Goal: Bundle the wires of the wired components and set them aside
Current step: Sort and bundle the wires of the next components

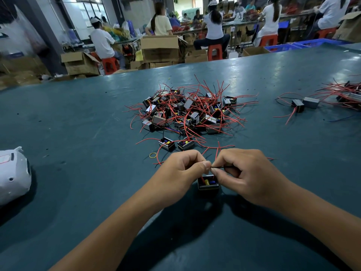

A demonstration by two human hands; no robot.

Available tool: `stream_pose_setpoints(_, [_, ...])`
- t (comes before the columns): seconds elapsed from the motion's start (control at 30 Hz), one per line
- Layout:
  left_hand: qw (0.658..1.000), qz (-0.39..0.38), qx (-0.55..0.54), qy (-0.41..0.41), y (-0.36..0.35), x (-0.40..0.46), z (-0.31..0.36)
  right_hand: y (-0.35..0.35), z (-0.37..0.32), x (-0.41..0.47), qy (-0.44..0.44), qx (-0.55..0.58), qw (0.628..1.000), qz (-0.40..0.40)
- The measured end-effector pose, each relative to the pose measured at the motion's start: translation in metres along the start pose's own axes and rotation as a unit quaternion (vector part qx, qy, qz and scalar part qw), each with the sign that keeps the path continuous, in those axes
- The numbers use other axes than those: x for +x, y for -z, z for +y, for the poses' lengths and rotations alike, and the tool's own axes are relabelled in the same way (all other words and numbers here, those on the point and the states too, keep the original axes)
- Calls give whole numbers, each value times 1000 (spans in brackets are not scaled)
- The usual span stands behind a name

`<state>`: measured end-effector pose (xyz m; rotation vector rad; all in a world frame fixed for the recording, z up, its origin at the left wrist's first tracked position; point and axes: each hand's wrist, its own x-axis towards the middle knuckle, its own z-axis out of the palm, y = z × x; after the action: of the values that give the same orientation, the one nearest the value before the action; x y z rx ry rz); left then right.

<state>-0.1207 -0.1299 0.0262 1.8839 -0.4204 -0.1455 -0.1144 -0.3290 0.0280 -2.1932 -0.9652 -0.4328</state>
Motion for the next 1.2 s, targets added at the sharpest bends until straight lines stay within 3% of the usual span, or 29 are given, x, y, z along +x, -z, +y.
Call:
stream_pose_setpoints(0.33, [992,114,47,-36,-5,8,-9,14,12,5,-17,44,999,-25])
stream_pose_setpoints(0.6, [972,92,208,-64,-19,9,-10,22,25,8,-105,86,987,81])
stream_pose_setpoints(0.77, [982,83,165,-50,-18,11,-12,25,38,10,-155,44,987,-21])
stream_pose_setpoints(0.9, [986,87,137,-48,-18,11,-11,26,36,10,-159,123,975,-97])
stream_pose_setpoints(1.07, [985,94,134,-45,-15,9,-10,25,28,11,-163,244,946,-138])
stream_pose_setpoints(1.2, [986,95,127,-44,-15,6,-9,27,30,10,-163,269,934,-169])
